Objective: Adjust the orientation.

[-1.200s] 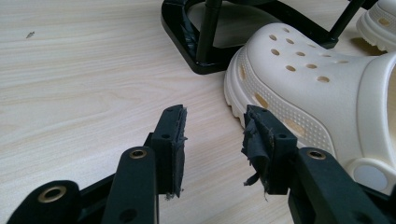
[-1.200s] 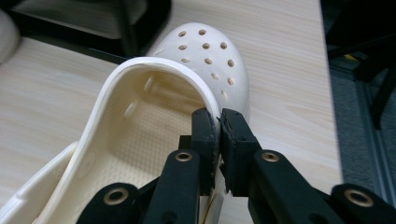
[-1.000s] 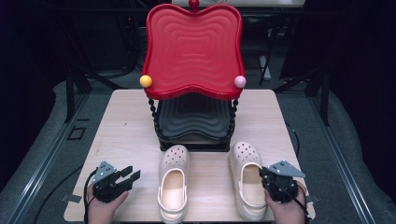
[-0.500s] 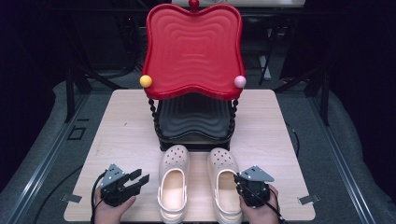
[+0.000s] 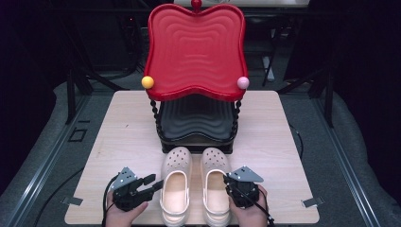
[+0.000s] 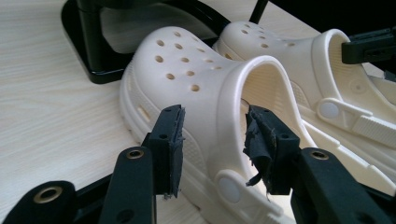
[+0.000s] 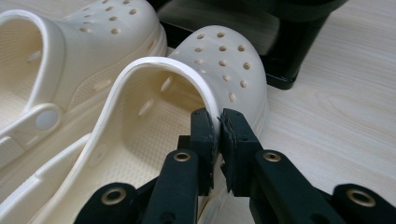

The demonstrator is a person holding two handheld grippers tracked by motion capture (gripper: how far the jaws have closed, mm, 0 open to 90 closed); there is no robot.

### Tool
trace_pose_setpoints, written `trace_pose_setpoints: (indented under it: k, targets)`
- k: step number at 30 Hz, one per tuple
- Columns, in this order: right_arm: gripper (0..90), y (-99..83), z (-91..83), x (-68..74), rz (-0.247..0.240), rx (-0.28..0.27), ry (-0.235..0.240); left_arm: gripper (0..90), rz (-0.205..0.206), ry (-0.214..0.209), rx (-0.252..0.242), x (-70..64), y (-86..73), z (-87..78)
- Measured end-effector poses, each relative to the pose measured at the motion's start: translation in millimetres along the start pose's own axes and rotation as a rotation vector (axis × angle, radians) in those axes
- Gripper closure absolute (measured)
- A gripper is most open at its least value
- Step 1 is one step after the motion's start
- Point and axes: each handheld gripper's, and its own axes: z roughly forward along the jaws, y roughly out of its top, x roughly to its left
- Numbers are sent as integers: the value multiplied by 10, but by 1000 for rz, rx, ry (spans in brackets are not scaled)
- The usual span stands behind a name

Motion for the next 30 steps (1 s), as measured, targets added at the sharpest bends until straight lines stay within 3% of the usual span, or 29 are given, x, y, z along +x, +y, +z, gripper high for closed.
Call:
trace_pose_setpoints:
  k: [6,10,12,15,18,24,30]
  targets:
    - [831,-1,39,70,16,-19,17,559,43,40,60,-104,-17,142]
    - [828,-23,57,99,15,-23,29,565,47,55,94,-143,-32,224]
    - [824,-37,88,121,27,-24,45,586,57,88,102,-159,-42,260]
    - [824,-36,116,155,31,-43,47,616,53,93,111,-162,-29,261]
    - [823,-35,120,172,38,-47,59,626,54,86,108,-164,-30,261]
    - [817,-48,92,132,65,-41,77,657,14,52,99,-178,-18,285]
    - [807,-55,79,84,85,-39,102,655,18,38,118,-199,13,314]
